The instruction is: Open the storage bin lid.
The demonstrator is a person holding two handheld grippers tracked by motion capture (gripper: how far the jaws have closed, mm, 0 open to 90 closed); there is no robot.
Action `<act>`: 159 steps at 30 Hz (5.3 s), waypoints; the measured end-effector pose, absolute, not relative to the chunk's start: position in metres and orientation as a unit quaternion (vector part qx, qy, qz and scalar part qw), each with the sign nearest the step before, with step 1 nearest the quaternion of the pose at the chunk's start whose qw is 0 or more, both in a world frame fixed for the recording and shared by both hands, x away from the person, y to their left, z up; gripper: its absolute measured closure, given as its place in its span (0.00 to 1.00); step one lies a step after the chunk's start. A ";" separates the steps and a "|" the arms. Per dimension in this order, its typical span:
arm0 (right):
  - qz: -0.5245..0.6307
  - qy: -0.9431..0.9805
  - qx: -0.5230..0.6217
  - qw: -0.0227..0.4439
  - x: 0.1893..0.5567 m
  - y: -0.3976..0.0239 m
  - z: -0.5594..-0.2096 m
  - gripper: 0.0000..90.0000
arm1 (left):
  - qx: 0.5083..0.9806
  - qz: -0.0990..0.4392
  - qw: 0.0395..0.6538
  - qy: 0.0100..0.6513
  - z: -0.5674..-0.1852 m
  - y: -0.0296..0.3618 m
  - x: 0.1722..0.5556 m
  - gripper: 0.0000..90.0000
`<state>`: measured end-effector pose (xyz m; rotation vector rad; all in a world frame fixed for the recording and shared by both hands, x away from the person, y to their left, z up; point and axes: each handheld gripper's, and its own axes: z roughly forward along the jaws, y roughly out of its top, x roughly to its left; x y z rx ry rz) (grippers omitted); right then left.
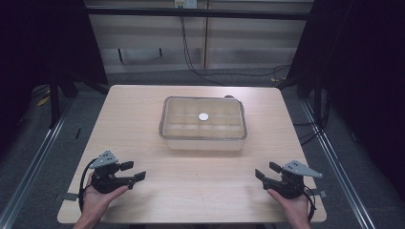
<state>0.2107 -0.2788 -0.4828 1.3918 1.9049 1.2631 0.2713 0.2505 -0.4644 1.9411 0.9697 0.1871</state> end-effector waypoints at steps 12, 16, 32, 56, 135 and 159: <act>0.486 0.696 0.481 0.220 0.208 -0.273 -0.478 0.40 | 0.788 0.083 0.469 0.390 -0.460 0.246 0.270 0.35; 0.494 0.713 0.456 0.201 0.207 -0.265 -0.472 0.35 | 0.790 0.085 0.470 0.383 -0.457 0.244 0.269 0.36; 0.482 0.720 0.462 0.190 0.225 -0.256 -0.451 0.23 | 0.782 0.095 0.478 0.388 -0.435 0.234 0.289 0.28; 0.462 0.731 0.474 0.168 0.292 -0.258 -0.425 0.20 | 0.803 0.074 0.484 0.341 -0.408 0.210 0.353 0.34; 0.434 0.732 0.516 0.099 0.403 -0.244 -0.456 0.13 | 0.825 0.022 0.423 0.374 -0.447 0.154 0.436 0.16; 0.466 0.708 0.510 0.146 0.391 -0.249 -0.453 0.32 | 0.809 0.069 0.451 0.371 -0.443 0.156 0.428 0.36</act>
